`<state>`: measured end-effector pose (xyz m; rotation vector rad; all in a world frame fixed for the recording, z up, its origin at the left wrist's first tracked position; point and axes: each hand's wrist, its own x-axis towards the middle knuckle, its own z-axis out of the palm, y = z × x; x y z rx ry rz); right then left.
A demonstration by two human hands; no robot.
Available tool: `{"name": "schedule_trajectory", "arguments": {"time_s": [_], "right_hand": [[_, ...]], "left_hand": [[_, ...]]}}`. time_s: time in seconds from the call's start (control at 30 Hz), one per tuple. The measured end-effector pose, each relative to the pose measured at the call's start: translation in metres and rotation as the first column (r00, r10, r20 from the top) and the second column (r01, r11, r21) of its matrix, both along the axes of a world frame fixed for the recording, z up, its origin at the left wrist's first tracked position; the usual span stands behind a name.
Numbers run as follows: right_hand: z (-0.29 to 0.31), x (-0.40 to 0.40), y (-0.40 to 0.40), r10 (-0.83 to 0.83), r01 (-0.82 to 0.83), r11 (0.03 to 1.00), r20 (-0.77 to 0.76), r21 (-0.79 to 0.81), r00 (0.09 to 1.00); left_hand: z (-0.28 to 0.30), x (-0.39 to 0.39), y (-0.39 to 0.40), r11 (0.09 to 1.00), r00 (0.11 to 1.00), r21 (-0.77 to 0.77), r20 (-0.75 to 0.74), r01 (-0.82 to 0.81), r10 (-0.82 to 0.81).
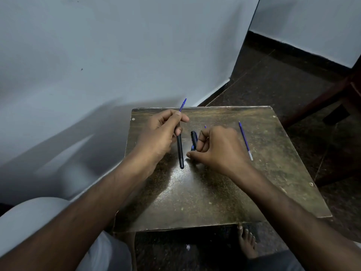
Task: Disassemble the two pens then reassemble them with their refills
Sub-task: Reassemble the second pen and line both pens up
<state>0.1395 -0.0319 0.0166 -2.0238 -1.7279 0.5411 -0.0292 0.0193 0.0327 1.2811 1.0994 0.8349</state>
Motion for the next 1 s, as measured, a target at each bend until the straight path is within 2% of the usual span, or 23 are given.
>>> {"name": "schedule_trajectory", "arguments": {"time_s": [0.23,0.3,0.37,0.43,0.5,0.6,0.73,0.83,0.87,0.93,1.0], "right_hand": [[0.003,0.007,0.002,-0.009,0.010,0.996,-0.007,0.085,1.000],[0.010,0.014,0.003,-0.078,0.087,0.987,-0.072,0.135,0.994],[0.016,0.021,0.004,-0.122,0.155,0.979,-0.227,0.134,0.966],[0.020,0.023,0.003,-0.106,0.168,0.982,-0.484,0.087,0.869],[0.020,0.019,0.001,-0.063,0.127,0.991,-0.675,0.045,0.735],[0.014,0.015,0.003,-0.044,0.119,0.992,-0.764,0.043,0.644],[0.018,0.027,0.007,-0.126,0.233,0.972,-0.843,-0.001,0.522],[0.026,0.043,0.009,-0.124,0.347,0.935,-0.853,0.071,0.508],[0.026,0.048,0.009,-0.131,0.366,0.927,-0.839,0.086,0.528],[0.023,0.054,0.007,-0.157,0.336,0.939,-0.773,0.076,0.614],[0.018,0.049,0.004,-0.144,0.229,0.973,-0.766,0.004,0.626]], "left_hand": [[-0.002,0.000,0.000,1.000,1.000,0.001,0.001,-0.001,0.001],[-0.002,0.000,0.000,1.000,1.000,0.010,-0.010,0.006,-0.006],[-0.004,0.002,-0.002,0.999,0.999,0.033,-0.032,0.020,-0.019],[-0.006,0.005,-0.005,0.997,0.996,0.061,-0.072,0.056,-0.051],[-0.008,0.009,-0.010,0.992,0.991,0.083,-0.099,0.094,-0.086],[-0.010,0.015,-0.015,0.986,0.987,0.118,-0.131,0.114,-0.098],[-0.014,0.016,-0.014,0.979,0.977,0.131,-0.169,0.156,-0.133],[-0.015,0.016,-0.015,0.970,0.964,0.154,-0.216,0.189,-0.153],[-0.016,0.017,-0.015,0.968,0.962,0.153,-0.216,0.199,-0.164],[-0.018,0.019,-0.017,0.974,0.971,0.103,-0.154,0.201,-0.184],[-0.018,0.022,-0.017,0.979,0.976,0.061,-0.106,0.196,-0.189]]}}
